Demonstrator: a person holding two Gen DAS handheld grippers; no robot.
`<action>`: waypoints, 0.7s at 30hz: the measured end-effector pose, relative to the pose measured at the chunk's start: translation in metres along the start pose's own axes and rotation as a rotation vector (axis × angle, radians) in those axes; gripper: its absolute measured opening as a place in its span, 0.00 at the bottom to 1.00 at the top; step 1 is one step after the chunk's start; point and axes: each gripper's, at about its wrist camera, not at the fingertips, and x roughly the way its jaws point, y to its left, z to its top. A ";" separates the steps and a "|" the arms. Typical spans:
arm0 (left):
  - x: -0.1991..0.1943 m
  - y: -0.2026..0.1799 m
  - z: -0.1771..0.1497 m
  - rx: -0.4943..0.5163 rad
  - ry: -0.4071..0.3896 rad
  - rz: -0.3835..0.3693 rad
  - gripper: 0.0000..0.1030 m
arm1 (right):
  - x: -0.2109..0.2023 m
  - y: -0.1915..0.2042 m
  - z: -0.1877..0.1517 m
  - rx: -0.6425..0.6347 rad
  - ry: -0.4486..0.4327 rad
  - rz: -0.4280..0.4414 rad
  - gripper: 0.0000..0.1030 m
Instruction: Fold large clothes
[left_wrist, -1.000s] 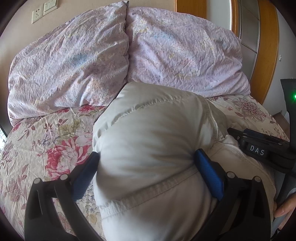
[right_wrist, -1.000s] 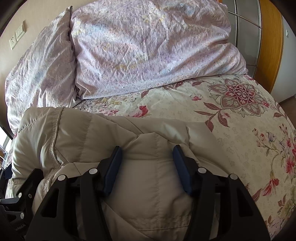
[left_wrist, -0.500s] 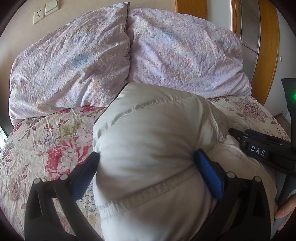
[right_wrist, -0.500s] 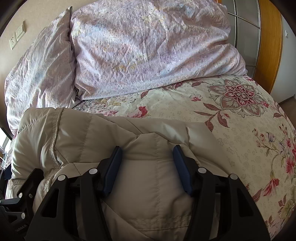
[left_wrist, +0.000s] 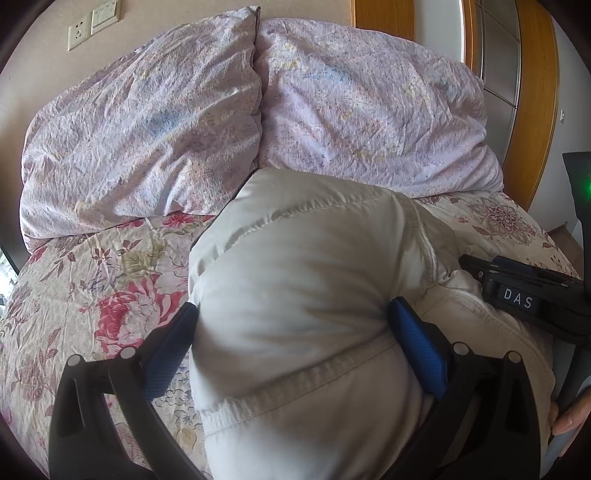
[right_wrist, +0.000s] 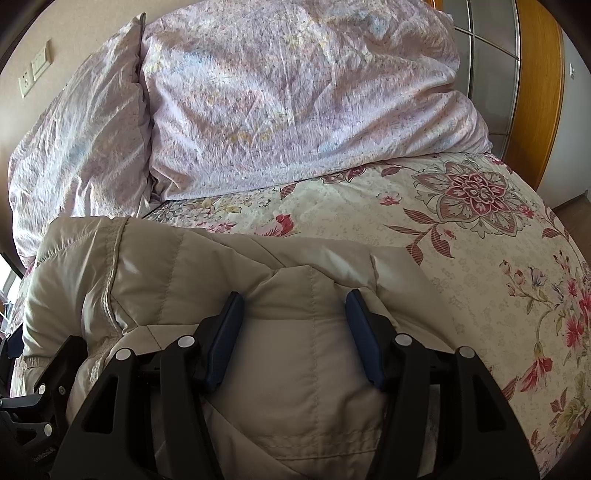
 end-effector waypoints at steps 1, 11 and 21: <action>-0.002 0.001 0.001 0.000 -0.001 -0.001 0.98 | -0.002 0.001 0.002 -0.009 0.007 -0.007 0.58; -0.019 0.017 0.039 -0.019 -0.059 0.051 0.98 | -0.035 -0.001 0.038 -0.008 -0.099 -0.050 0.58; 0.009 -0.010 0.037 0.091 -0.056 0.075 0.98 | 0.000 -0.024 0.011 0.106 -0.042 -0.068 0.61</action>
